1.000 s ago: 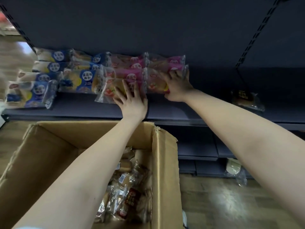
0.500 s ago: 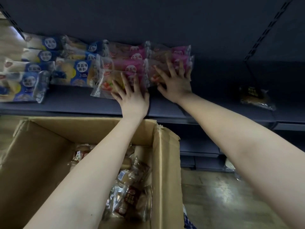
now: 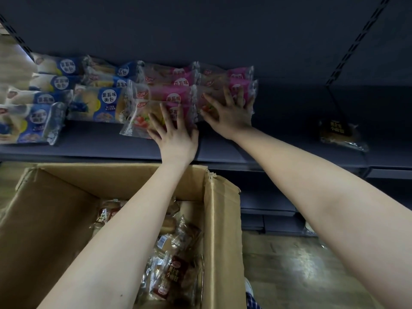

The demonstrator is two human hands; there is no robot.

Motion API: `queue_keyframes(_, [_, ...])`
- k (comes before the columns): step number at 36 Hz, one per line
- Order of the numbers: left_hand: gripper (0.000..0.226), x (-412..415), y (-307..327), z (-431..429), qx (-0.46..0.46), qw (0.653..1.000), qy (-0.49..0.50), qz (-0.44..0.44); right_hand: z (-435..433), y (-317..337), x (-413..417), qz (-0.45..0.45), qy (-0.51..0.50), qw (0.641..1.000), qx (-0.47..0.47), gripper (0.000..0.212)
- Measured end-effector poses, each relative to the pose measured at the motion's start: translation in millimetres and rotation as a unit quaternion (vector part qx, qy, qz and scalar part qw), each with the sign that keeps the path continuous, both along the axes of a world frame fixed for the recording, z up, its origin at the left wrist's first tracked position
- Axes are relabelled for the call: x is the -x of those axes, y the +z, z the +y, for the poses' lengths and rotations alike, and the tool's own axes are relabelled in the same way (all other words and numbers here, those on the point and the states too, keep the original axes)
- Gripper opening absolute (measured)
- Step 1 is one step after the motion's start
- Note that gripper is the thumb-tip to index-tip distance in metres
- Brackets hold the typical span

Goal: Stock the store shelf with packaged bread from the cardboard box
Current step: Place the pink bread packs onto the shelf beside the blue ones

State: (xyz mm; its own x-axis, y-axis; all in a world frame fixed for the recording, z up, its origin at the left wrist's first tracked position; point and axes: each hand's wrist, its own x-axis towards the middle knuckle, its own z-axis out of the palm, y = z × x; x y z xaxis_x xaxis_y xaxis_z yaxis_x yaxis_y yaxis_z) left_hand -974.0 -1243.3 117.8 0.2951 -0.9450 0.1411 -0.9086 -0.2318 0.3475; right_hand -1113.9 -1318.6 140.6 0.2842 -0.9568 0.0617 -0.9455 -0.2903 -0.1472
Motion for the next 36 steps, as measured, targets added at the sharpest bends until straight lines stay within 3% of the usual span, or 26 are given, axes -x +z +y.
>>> queue_keyframes(6, [0.068, -0.4, 3.0, 1.8, 0.001, 1.0, 0.0, 0.01, 16.3, 0.1, 7.3, -0.121, -0.017, 0.992, 0.036, 0.053])
queue_keyframes(17, [0.063, 11.0, 24.9, 12.5, 0.023, 0.997, -0.045, -0.052, 30.6, 33.4, 75.2, -0.063, -0.006, 0.997, 0.048, 0.053])
queue_keyframes(36, [0.064, 177.4, 44.1, -2.3, 0.017, 0.982, -0.179, -0.057, 51.0, 47.9, 226.4, -0.051, -0.076, 0.995, 0.036, 0.052])
